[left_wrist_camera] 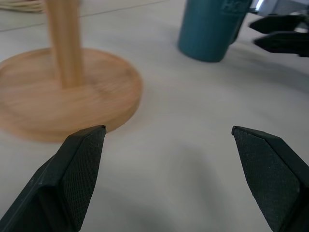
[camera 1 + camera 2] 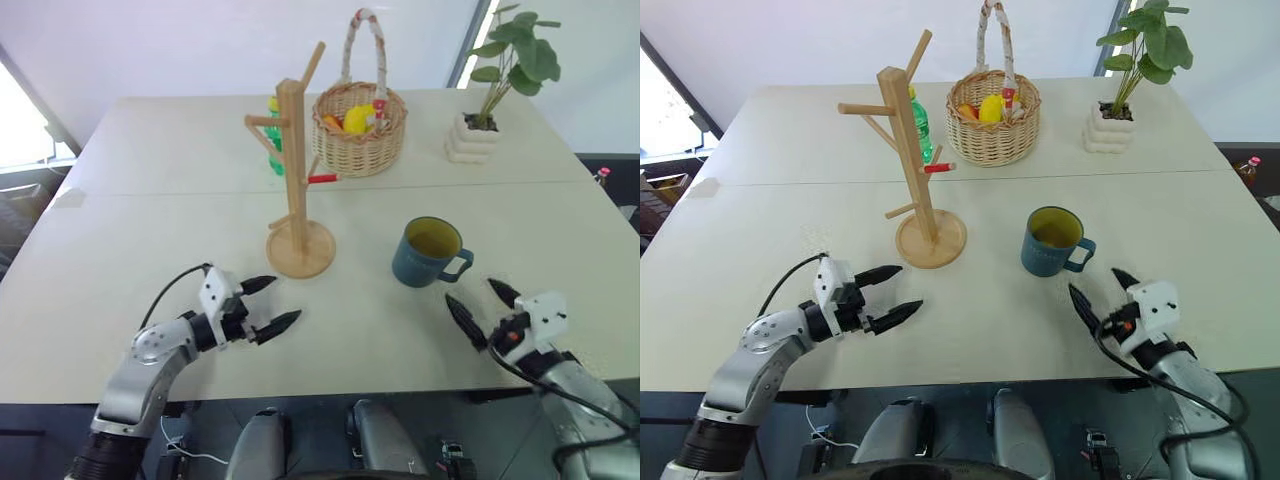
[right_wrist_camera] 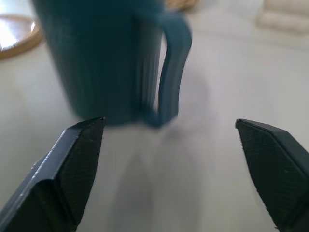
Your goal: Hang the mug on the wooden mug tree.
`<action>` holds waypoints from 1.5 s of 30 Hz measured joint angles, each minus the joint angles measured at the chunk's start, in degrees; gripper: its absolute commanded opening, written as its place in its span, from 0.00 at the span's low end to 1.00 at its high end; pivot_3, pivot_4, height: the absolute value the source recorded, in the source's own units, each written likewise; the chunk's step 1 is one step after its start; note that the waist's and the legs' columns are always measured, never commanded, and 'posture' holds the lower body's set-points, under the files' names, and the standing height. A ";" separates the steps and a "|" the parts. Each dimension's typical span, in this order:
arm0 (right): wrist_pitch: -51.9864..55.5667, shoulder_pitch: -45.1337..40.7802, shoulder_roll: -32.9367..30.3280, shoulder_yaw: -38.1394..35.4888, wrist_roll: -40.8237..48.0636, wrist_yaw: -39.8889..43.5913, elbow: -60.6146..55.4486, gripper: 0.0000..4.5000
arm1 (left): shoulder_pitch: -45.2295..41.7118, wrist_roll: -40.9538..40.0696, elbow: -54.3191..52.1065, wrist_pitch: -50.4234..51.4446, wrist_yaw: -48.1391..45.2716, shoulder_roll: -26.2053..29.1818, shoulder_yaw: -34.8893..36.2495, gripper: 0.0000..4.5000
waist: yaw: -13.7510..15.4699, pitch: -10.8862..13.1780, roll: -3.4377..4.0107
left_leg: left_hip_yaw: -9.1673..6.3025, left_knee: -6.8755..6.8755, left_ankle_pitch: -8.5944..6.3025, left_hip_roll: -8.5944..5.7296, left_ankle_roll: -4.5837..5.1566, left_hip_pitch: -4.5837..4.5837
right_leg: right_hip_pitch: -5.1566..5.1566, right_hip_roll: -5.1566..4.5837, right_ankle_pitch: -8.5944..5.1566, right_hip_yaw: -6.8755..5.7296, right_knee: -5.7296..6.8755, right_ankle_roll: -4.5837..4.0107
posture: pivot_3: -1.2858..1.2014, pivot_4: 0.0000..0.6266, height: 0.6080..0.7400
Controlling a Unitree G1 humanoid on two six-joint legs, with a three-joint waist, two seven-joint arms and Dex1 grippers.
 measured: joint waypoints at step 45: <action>-7.57 -11.47 -8.85 15.38 -15.70 3.28 1.51 0.01 | -0.35 -0.01 -4.62 0.79 5.19 0.08 -1.68 1.00 | -0.52 0.00 0.04 | 0.01 0.02 0.01 -0.04 0.01 0.09 | 0.02 0.15 0.08 0.00 0.06 0.15 | 0.52 0.24 1.00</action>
